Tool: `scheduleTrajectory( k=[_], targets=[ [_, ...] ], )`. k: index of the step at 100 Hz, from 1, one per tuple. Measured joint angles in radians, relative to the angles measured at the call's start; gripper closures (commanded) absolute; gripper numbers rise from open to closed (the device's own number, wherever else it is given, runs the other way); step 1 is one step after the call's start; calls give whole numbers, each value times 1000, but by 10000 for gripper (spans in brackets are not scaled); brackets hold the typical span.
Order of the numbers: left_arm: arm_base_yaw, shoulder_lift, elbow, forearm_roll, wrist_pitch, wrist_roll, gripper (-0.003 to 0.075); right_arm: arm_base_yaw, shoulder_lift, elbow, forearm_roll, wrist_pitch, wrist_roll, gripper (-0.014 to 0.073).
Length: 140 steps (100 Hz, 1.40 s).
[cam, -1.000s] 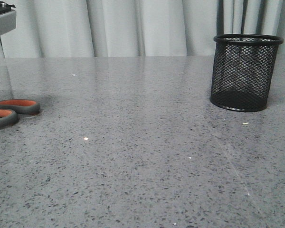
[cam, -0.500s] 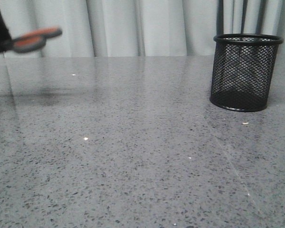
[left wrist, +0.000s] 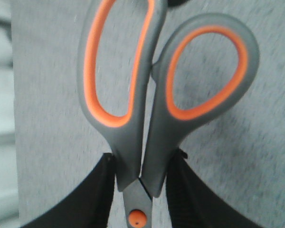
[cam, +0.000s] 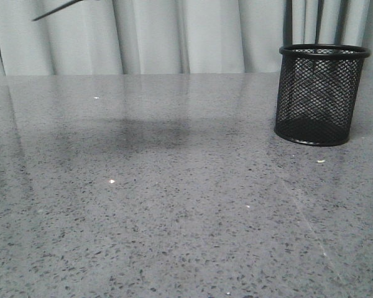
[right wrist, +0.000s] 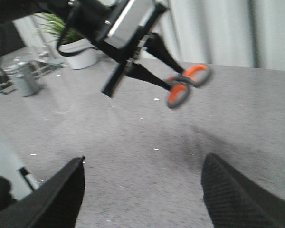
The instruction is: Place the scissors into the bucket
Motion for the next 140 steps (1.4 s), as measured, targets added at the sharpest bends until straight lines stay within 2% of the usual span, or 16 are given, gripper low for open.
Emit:
scheduleTrajectory(
  k=[25, 50, 70, 111, 140],
  targets=[
    [-101, -2, 0, 2, -14, -3, 552, 0, 141, -91, 110, 19, -28, 22],
    [-128, -9, -15, 4, -62, -4, 552, 0, 285, -149, 254, 34, -28, 22],
    [-130, -24, -31, 6, -67, -4, 552, 0, 374, -171, 282, 28, -29, 22],
    [-130, -34, -87, -7, -68, -4, 552, 1, 494, -176, 426, 27, -55, 22],
    [-130, -34, -87, -25, -68, -4, 552, 72, 573, -247, 451, -15, -90, 22]
  ],
)
